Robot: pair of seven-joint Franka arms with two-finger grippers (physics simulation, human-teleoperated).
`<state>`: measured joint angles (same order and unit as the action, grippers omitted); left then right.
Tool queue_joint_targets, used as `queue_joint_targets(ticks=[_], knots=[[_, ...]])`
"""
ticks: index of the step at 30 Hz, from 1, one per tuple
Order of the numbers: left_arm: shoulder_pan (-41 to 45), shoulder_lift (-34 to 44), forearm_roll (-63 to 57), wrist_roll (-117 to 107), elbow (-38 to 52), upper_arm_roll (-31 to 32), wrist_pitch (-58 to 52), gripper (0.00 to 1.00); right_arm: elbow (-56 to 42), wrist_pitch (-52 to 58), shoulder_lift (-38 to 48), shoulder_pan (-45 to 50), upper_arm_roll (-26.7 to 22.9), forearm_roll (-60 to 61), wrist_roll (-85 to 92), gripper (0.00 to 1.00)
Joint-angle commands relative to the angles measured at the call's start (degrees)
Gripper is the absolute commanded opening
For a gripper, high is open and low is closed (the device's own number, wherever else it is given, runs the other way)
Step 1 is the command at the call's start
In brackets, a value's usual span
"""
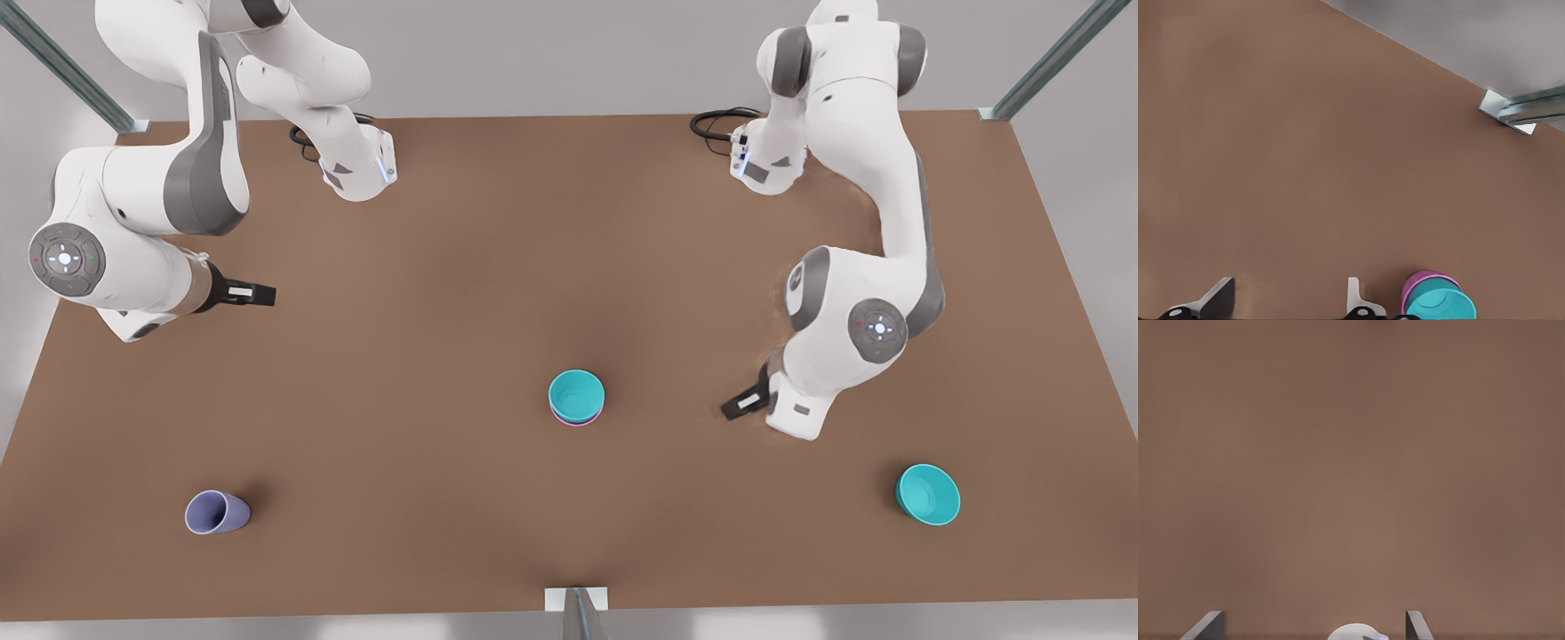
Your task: Stack the blue bowl on the pink bowl
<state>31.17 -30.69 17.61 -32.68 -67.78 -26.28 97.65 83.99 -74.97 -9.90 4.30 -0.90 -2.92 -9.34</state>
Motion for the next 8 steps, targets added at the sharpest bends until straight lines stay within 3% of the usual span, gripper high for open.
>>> queue_joint_targets(ticks=[1,2,3,4,8], knots=[[0.2,1.8,-5.9,26.9,4.2,-6.8,-27.2,1.00,-0.1,0.1,0.1,0.0,-0.1,0.0,0.1,1.00],[-0.7,3.3,-5.7,27.8,5.5,-7.1,-29.2,1.00,-0.3,0.1,0.1,0.0,-0.1,0.0,0.2,1.00],[-11.7,11.7,-8.9,27.5,-1.2,7.4,-23.8,1.00,-0.3,0.0,0.1,0.0,-0.1,0.0,0.2,1.00],[-24.6,17.1,-18.7,26.8,-6.2,26.0,-15.9,1.00,-0.3,0.0,0.1,0.0,-0.1,0.0,0.2,1.00],[-27.0,18.3,-19.5,27.5,-8.5,28.2,-16.7,1.00,-0.3,-0.1,0.1,0.0,-0.1,-0.1,0.2,1.00]])
